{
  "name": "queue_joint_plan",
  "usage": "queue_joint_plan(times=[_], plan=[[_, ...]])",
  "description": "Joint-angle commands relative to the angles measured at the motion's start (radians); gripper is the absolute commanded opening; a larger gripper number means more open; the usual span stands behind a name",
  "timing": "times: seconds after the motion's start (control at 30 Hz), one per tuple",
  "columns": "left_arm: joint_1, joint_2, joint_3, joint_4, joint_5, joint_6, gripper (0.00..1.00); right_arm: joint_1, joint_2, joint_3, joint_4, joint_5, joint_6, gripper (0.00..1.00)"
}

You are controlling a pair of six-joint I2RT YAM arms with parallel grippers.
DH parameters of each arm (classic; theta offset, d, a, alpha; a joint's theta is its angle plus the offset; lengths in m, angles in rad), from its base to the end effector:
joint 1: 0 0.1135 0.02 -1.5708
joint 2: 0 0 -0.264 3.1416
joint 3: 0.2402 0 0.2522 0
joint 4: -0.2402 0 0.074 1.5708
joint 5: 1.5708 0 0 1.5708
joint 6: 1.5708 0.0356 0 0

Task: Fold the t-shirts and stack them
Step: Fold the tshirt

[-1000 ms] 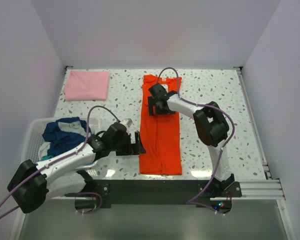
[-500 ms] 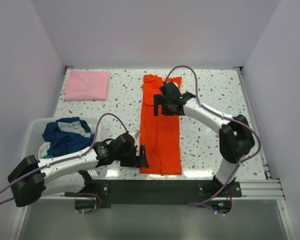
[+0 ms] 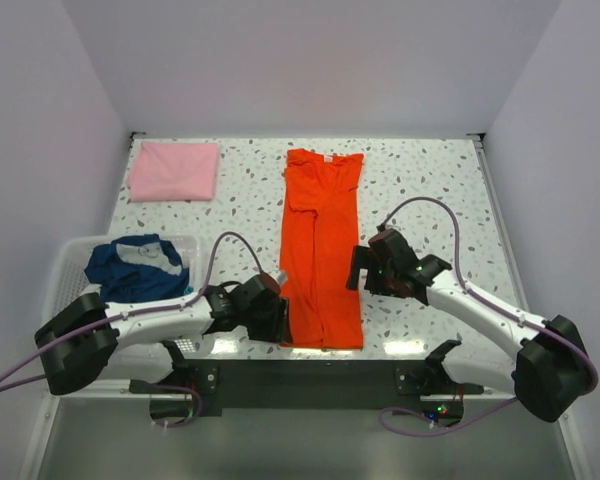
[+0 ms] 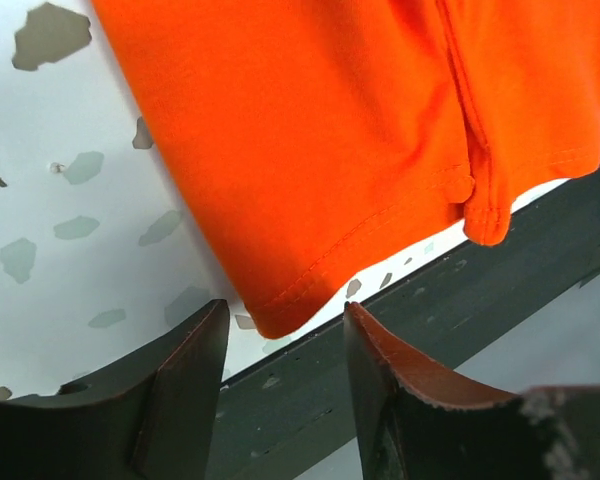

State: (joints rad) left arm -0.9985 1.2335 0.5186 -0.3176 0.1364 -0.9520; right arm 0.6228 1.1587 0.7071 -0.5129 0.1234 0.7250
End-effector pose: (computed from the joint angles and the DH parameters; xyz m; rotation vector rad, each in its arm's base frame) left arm 0.1113 -0.1817 0.1535 0.1201 2.8503 -0.7606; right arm 0.1838 0.1266 0.2126 0.1807 2.5618 0.3772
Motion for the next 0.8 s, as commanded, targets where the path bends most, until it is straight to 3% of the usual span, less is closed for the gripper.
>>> queue_joint_plan(times=[0.0,0.1,0.2,0.3,0.33,0.47,0.63,0.77], plan=[[-0.014,0.018,-0.019,0.075,-0.001,-0.017,0.52,0.005,-0.047,-0.026,0.007,-0.027,0.047,0.99],[-0.014,0.035,-0.026,0.1,-0.001,-0.018,0.45,0.012,-0.047,-0.04,-0.027,-0.044,0.037,0.99],[-0.015,0.053,-0.031,0.118,0.002,-0.019,0.28,0.031,-0.042,-0.046,-0.068,-0.051,0.042,0.99],[-0.023,0.067,-0.042,0.135,0.022,-0.033,0.03,0.081,-0.037,-0.04,-0.111,-0.038,0.047,0.99],[-0.026,0.066,-0.046,0.135,0.028,-0.037,0.0,0.098,-0.036,-0.034,-0.127,-0.03,0.053,0.99],[-0.037,0.047,-0.055,0.098,0.016,-0.039,0.0,0.199,-0.031,-0.023,-0.211,-0.008,0.096,0.99],[-0.054,-0.005,-0.094,0.094,0.026,-0.057,0.0,0.213,-0.108,-0.083,-0.268,-0.051,0.137,0.99],[-0.066,-0.019,-0.129,0.136,0.06,-0.07,0.0,0.213,-0.162,-0.179,-0.187,-0.181,0.175,0.97]])
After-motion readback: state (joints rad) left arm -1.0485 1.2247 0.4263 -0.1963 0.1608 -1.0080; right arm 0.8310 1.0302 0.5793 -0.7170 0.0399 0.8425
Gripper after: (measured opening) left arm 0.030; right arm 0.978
